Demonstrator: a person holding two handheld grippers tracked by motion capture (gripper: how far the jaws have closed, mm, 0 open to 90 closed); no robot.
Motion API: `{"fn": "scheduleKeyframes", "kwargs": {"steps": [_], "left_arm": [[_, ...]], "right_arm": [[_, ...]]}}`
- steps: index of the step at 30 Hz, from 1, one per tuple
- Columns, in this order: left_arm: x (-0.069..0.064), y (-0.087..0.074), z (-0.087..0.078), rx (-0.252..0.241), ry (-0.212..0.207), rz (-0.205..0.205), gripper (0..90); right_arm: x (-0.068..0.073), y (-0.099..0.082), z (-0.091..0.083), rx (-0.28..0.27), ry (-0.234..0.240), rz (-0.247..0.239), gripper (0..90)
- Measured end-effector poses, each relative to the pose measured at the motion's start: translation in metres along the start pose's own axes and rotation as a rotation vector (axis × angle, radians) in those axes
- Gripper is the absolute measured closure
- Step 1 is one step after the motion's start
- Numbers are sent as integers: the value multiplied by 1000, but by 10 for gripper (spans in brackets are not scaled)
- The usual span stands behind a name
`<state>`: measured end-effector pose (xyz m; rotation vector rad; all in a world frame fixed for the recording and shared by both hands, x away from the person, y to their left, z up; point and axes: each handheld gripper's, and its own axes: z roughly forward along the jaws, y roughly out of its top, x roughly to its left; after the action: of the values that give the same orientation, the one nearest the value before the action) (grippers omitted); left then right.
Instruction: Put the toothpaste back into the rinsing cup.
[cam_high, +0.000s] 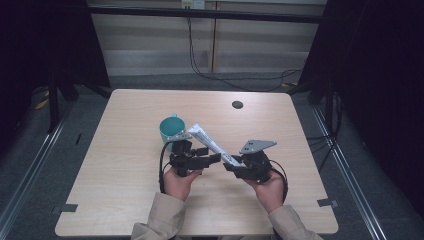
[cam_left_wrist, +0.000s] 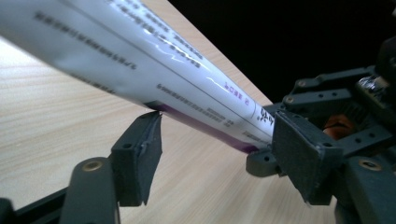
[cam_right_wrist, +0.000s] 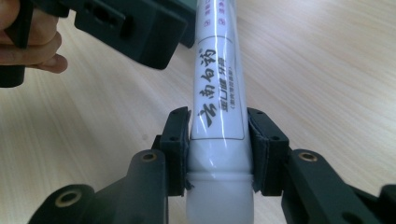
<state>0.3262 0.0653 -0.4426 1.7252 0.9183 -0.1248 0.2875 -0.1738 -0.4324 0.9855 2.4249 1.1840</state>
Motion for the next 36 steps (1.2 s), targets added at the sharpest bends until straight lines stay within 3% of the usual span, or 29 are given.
{"fn": "scheduleKeyframes", "kwargs": {"steps": [12,24,29,31,33,36], "left_arm": [[3,-1,-4,-30,-22,-31,358],[2,1,-7,-49,-15,-22,382],[4,0,-7,-58,-22,-36,380],[4,0,-6,-58,-26,-28,380],[2,0,-5,-78,-62,-35,378],[-1,3,-5,-80,-50,-16,409]], "right_arm": [[2,-1,1,-22,15,-11,632],[3,-1,1,-51,46,-3,633],[3,-2,1,-62,58,-9,633],[5,-2,1,-53,61,-18,633],[9,0,5,-22,81,-26,633],[21,3,11,-3,97,-64,634]]}}
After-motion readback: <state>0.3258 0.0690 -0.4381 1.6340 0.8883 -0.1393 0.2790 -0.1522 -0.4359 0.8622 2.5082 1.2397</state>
